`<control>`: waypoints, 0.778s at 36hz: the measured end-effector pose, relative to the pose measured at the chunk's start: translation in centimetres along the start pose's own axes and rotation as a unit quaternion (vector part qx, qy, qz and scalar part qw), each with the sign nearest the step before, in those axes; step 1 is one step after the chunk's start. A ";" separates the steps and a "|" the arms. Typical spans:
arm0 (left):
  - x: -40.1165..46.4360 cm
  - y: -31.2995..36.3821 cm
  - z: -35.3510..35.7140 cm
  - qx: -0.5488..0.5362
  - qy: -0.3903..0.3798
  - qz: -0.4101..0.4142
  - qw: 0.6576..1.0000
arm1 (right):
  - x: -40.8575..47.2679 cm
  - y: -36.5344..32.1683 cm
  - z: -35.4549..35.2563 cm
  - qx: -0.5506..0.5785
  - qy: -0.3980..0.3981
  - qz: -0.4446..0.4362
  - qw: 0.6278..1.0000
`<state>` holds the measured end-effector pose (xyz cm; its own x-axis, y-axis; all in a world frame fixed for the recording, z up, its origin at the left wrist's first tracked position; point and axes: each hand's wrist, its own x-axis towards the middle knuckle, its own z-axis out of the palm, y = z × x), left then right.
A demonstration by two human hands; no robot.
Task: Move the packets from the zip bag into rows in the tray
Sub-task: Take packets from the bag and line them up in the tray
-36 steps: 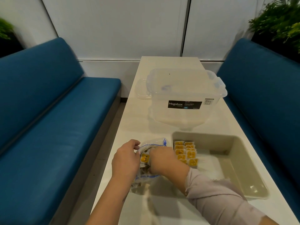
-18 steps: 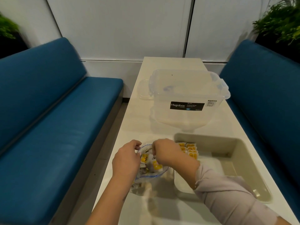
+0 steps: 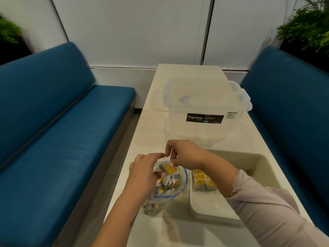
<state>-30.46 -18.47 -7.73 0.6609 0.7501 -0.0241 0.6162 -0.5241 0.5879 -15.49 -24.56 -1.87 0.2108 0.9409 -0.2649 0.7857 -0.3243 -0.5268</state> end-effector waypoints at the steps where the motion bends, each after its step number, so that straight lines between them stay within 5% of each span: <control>1: 0.0 0.1 -0.1 -0.005 -0.017 -0.014 1.000 | -0.1 -0.2 -0.2 -0.009 0.002 -0.013 1.000; 8: 0.1 0.2 -0.7 0.002 -0.030 -0.001 1.000 | -0.3 -0.9 -1.0 -0.006 0.039 -0.052 0.998; 14: -0.7 0.0 -1.4 -0.075 0.043 -0.009 0.996 | 0.5 0.6 0.5 0.014 0.114 0.048 0.992; 21: -0.9 -1.4 -1.0 -0.221 0.062 -0.054 0.972 | 1.1 1.0 4.0 -0.115 0.034 0.066 0.991; 28: -1.1 -1.4 -0.5 -0.249 0.059 -0.063 0.965 | 2.2 0.9 7.9 -0.205 0.018 0.098 0.974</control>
<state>-32.28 -18.29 -8.10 0.5225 0.8514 -0.0457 0.3868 -0.1890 0.9026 -18.87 -23.52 -9.36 0.3953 0.8699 -0.2950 0.8924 -0.4398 -0.1010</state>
